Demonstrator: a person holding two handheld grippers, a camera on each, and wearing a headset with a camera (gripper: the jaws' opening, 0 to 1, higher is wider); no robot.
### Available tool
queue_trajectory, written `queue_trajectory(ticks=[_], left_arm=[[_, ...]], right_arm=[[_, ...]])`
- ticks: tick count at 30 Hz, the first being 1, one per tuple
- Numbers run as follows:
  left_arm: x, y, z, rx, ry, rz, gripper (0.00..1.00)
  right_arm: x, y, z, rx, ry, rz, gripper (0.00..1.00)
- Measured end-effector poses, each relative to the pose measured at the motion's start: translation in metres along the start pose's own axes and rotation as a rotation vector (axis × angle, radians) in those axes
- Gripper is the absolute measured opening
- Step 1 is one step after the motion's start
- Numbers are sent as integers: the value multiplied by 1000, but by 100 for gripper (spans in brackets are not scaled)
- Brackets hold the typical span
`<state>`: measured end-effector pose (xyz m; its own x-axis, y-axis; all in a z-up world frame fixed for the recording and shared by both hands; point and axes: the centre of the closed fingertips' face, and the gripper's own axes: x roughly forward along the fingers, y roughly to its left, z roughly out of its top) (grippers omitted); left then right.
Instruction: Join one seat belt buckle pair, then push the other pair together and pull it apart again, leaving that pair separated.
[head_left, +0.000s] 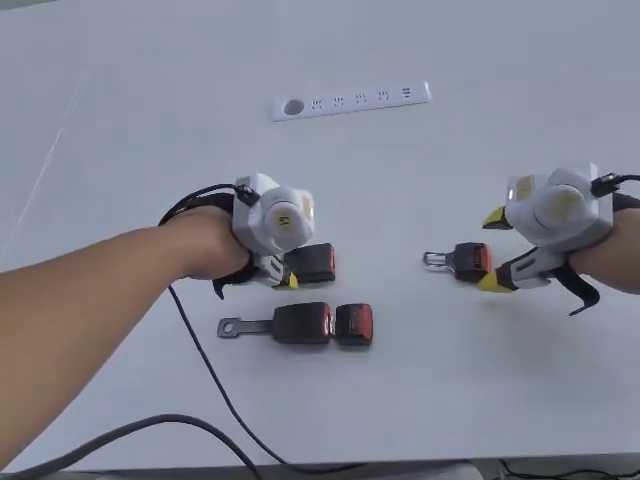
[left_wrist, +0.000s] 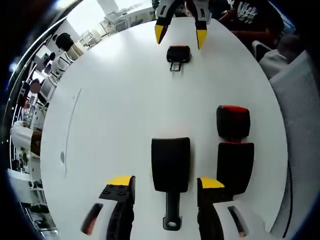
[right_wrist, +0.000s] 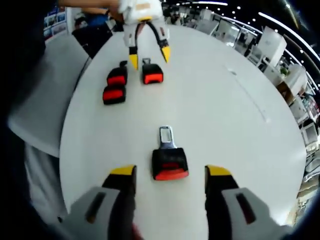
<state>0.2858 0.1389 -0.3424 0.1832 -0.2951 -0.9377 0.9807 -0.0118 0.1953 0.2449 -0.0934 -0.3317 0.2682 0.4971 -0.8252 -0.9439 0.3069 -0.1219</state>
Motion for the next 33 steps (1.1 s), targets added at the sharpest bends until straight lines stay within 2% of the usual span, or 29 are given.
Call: queue_trajectory(ticks=[1, 3, 4, 6, 10, 11, 15, 18, 21, 22, 23, 25, 28, 30, 32, 33], left_arm=[[-4, 1, -2, -12, -9, 9, 51], [-29, -8, 4, -62, -18, 29, 53], [-40, -12, 4, -105, -25, 45, 52], [-53, -15, 5, -119, -66, 75, 53], [-72, -31, -8, -133, -83, 131, 58], [-80, -36, -9, -129, -101, 156, 59], [-101, -47, -10, -211, -192, 240, 66], [-108, -61, -22, -230, -189, 246, 71], [-112, -75, -32, -336, -211, 239, 76], [-115, -81, -36, -371, -231, 237, 79], [-116, -85, -38, -385, -241, 241, 81], [-120, -94, -47, -379, -236, 254, 85], [-123, -110, -58, -439, -249, 234, 88], [-125, -114, -64, -481, -252, 233, 90], [-127, -115, -70, -493, -255, 252, 93], [-129, -116, -73, -521, -257, 260, 94]], right_arm=[[-5, 4, 2, 15, -14, -8, 58], [-13, 11, 5, 45, -31, -27, 60], [-15, 14, 6, 63, -32, -34, 61], [-22, 20, 7, 79, -43, -56, 64], [-35, 32, 13, 97, -63, -76, 68], [-38, 36, 14, 98, -65, -75, 69], [-50, 53, 15, 91, -79, -85, 72], [-60, 63, 14, 96, -82, -94, 73], [-68, 71, 14, 100, -87, -106, 76], [-70, 71, 14, 91, -90, -119, 77], [-73, 74, 14, 91, -89, -127, 78], [-77, 77, 14, 103, -93, -129, 78], [-84, 81, 18, 108, -113, -150, 82], [-88, 85, 21, 122, -134, -157, 83], [-90, 86, 20, 131, -136, -175, 85], [-90, 86, 21, 151, -146, -181, 87]])
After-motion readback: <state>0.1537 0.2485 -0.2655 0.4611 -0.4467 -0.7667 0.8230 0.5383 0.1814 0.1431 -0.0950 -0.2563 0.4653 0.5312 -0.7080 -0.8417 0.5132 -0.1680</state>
